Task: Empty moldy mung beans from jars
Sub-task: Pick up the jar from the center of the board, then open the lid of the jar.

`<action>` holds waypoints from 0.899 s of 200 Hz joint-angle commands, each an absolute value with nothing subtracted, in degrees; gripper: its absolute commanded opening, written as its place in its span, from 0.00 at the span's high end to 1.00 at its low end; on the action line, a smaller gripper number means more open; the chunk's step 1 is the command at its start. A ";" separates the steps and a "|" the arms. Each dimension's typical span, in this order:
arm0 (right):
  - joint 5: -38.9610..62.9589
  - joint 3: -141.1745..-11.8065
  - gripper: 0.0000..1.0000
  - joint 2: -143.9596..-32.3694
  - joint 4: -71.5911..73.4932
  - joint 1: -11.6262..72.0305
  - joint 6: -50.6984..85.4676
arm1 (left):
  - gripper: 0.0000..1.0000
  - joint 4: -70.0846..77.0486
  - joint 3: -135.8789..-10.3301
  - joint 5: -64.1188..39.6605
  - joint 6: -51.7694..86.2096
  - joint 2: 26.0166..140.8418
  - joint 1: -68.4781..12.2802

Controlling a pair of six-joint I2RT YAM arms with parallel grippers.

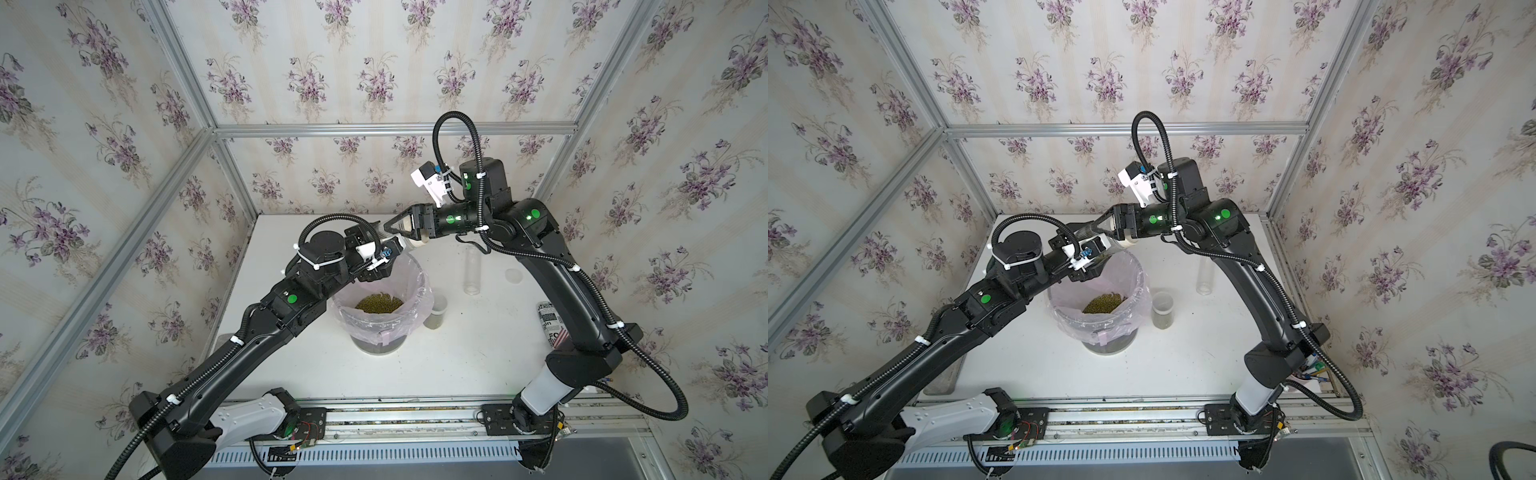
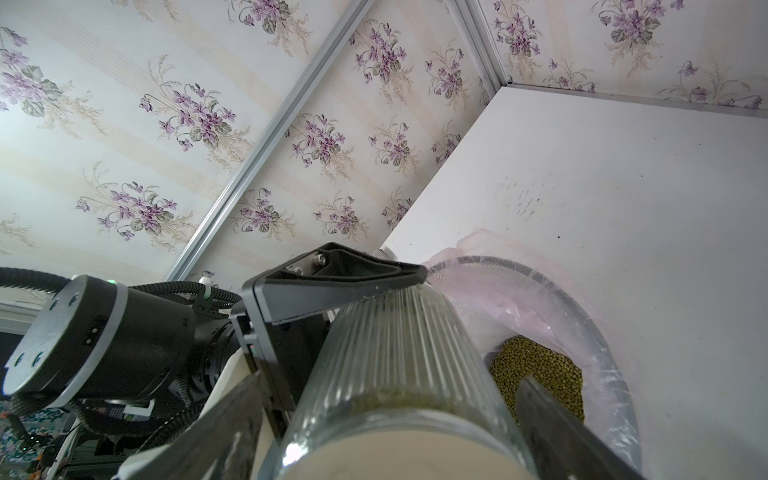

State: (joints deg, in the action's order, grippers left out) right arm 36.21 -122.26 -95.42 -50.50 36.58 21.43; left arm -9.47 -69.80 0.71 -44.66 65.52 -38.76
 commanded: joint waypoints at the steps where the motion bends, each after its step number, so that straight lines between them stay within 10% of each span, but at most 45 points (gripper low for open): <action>1: 37.21 -122.95 0.08 -94.47 -49.56 36.89 21.62 | 1.00 -5.78 -69.78 1.13 -44.86 65.54 -38.78; 180: 36.25 -124.06 0.20 -95.91 -49.44 36.86 21.92 | 1.00 -5.50 -69.35 1.67 -45.15 65.21 -38.58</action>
